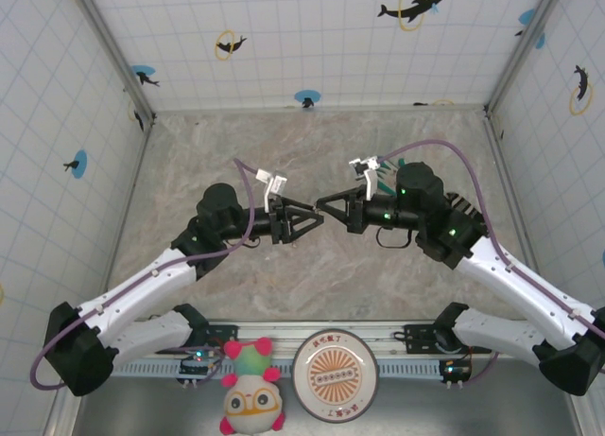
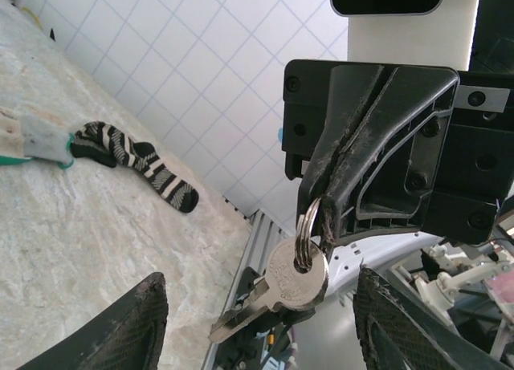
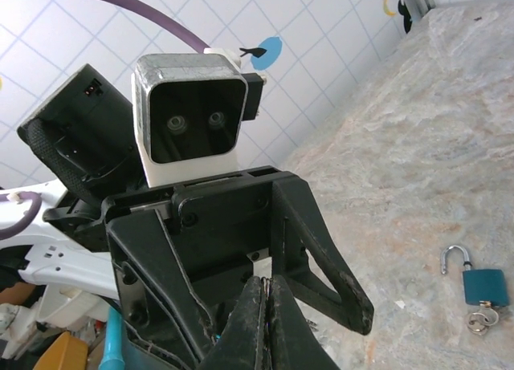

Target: Unlock with the key

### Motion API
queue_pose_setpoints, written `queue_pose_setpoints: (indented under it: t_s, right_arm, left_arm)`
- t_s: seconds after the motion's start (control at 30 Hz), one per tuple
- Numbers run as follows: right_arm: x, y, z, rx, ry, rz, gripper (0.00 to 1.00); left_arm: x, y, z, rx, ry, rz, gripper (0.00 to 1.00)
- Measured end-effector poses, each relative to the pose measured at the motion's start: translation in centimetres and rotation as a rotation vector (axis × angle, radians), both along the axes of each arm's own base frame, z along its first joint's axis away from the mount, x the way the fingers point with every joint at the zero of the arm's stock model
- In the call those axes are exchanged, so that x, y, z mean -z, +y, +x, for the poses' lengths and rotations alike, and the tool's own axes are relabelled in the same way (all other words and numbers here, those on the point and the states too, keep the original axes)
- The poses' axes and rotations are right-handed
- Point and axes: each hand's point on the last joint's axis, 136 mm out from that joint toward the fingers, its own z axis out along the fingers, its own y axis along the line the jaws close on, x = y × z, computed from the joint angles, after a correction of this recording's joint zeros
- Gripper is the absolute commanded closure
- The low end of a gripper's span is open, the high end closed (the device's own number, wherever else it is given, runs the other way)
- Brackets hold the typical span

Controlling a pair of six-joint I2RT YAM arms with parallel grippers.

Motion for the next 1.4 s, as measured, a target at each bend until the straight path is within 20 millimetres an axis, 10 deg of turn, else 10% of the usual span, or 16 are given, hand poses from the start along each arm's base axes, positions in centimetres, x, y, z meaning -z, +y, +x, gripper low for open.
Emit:
queue_pose_setpoints:
  t_s: [1.1,1.4]
  right_arm:
    - [0.6,-1.2,1.5,0.061,0.029,0.011,1.00]
    - [1.0,-1.4,1.3,0.062,0.049,0.019,1.00]
  left_arm:
    - [-0.6,0.0,-0.4,0.002,0.013,-0.012,0.87]
    - [-0.2,0.2,0.1,-0.029,0.016,0.005,0.42]
